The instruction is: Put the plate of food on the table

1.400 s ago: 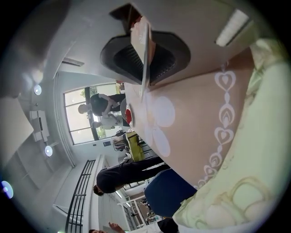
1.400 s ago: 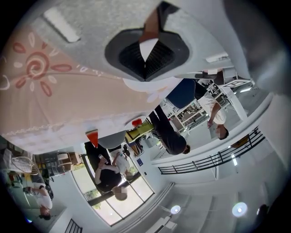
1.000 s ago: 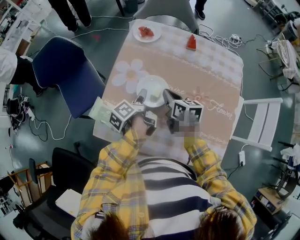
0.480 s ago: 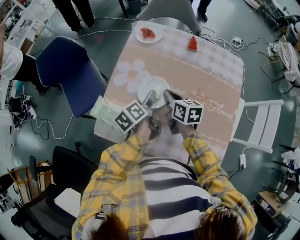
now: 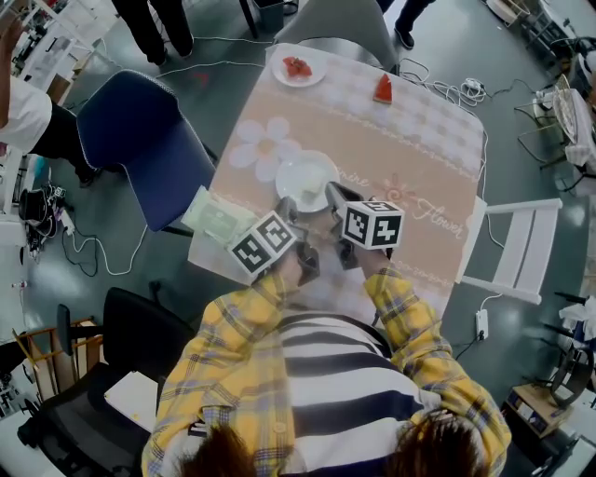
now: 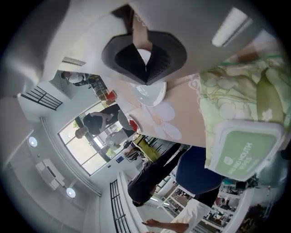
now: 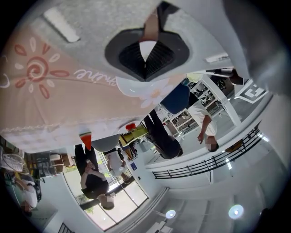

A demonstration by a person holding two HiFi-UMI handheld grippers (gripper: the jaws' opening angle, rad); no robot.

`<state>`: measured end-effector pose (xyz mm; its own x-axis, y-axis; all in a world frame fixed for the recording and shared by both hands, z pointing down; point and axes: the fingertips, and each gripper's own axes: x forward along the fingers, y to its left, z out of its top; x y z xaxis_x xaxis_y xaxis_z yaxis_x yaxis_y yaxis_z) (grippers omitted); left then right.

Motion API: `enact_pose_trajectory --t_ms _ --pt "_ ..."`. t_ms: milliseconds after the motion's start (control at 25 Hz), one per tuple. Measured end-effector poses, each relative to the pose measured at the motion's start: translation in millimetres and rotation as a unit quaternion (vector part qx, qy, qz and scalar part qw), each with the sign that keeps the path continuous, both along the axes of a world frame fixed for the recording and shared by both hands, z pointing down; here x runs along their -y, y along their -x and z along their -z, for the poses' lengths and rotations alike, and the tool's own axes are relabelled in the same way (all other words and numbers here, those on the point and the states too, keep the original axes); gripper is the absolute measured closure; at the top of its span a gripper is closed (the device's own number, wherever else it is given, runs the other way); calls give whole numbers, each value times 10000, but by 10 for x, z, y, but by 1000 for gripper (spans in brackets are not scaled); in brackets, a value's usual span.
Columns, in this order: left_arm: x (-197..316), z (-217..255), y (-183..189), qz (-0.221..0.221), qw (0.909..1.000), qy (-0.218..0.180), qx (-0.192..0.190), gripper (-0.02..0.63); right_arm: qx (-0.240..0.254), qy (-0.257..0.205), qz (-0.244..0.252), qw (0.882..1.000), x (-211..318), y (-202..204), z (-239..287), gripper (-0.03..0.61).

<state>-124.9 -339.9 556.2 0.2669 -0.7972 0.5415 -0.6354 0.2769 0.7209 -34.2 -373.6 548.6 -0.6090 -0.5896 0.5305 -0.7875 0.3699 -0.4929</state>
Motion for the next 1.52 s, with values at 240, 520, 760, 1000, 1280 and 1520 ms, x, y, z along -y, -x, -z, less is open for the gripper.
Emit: enact_pose_trajectory --t_ms 240,520,760,1000,1280,1520 --pt "10 210 -162 -606 9962 -627 23 618 0 -29 74 10000 -126 -14 34 582" --pt "-119 383 -262 -1140 9857 -1222 209 618 -3 -123 99 9999 -331 -79 118 583" --pt "-290 417 -338 -1367 9809 -1356 276 618 -76 -139 134 9998 -550 -158 123 583" --pt "-453 502 -411 -1582 9740 -1564 424 618 -47 -254 143 9996 -757 -223 176 583" --pt "-630 581 -509 -1712 9673 -1784 569 618 -36 -411 156 9990 -966 -317 244 583" --pt "-760 585 -555 -1713 9664 -1838 544 618 -42 -484 267 9985 -1179 -387 278 583"
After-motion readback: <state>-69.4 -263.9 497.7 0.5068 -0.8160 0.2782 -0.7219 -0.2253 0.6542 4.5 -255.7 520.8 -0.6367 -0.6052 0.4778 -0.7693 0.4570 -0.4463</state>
